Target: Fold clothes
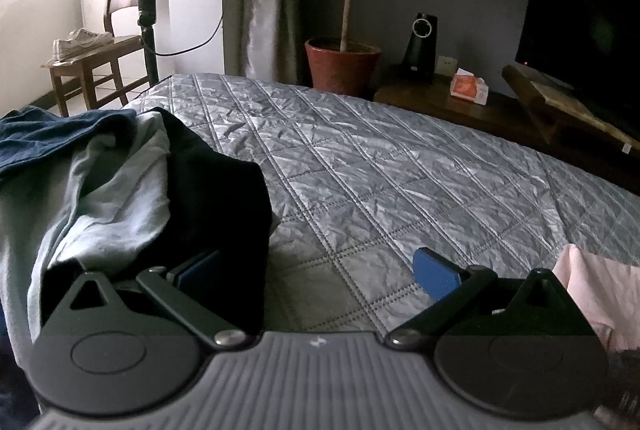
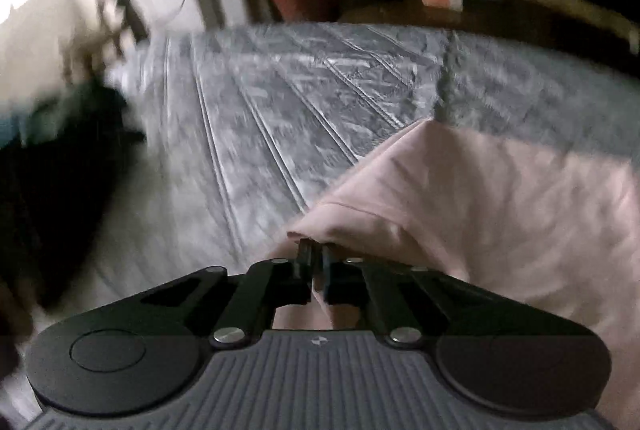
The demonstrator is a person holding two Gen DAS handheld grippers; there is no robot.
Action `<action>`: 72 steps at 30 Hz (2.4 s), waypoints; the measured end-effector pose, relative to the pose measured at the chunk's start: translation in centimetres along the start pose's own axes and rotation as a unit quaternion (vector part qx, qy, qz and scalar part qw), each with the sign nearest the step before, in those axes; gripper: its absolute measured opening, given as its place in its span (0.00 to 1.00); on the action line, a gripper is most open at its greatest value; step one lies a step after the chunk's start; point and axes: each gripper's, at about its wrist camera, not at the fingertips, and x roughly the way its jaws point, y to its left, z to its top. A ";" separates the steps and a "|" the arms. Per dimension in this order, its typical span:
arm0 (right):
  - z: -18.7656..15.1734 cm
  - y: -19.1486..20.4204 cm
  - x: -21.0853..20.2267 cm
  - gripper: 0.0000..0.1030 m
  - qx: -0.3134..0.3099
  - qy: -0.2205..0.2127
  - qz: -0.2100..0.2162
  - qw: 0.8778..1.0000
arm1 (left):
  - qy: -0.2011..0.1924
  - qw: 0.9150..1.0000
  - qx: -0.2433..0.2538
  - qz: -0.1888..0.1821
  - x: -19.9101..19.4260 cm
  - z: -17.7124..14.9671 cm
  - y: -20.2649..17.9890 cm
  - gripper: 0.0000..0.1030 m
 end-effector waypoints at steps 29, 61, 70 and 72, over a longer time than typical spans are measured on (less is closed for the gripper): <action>-10.7 10.8 -5.5 0.11 -0.209 0.075 0.042 0.974 | -0.010 1.000 -0.010 0.000 -0.3 0.2 0.2 0.99; -8.3 12.4 -4.2 0.03 -0.148 0.021 0.038 0.988 | -0.016 1.000 -0.007 -0.001 -0.4 0.4 0.0 0.99; -6.7 8.4 -6.7 0.11 -0.100 0.007 0.072 0.992 | -0.018 1.000 -0.013 0.008 -0.4 0.6 0.6 0.99; -4.9 7.2 -7.8 0.13 -0.118 -0.028 0.047 0.992 | -0.019 1.000 -0.014 0.009 -0.4 0.6 0.7 0.99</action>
